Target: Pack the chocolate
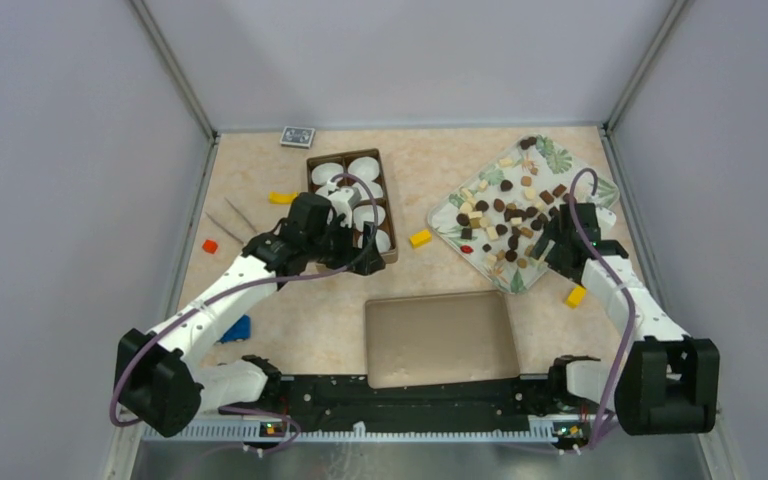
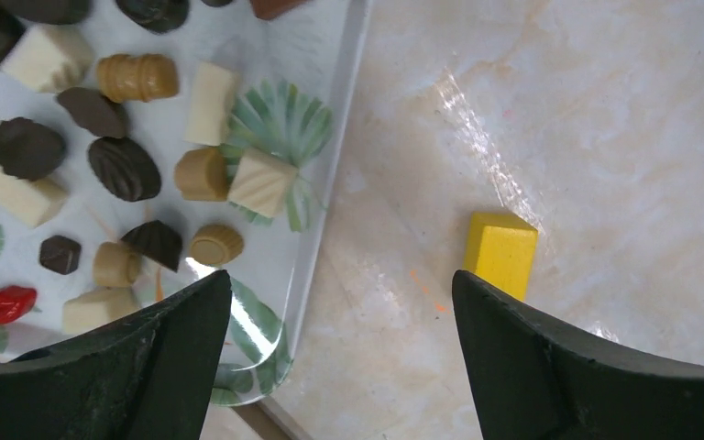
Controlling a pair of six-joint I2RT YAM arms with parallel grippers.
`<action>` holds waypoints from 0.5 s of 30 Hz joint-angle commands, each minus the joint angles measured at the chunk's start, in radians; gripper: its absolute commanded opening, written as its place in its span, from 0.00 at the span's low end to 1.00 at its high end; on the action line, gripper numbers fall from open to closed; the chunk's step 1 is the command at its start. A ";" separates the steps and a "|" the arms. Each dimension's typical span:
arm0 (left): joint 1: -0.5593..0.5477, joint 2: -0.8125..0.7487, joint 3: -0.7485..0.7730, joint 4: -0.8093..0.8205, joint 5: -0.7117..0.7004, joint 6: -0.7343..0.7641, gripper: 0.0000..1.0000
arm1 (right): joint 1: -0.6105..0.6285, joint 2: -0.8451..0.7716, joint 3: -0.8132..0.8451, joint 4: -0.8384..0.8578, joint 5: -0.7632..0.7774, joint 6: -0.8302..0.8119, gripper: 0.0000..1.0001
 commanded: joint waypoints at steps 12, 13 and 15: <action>-0.006 -0.002 0.047 0.035 -0.020 0.003 0.99 | -0.090 0.115 -0.028 0.163 -0.114 0.013 0.69; -0.007 0.004 0.052 0.040 -0.010 0.001 0.99 | -0.089 0.122 -0.029 0.166 -0.112 0.013 0.68; -0.012 0.021 0.070 0.053 0.002 -0.001 0.99 | -0.090 0.131 -0.029 0.168 -0.095 0.011 0.66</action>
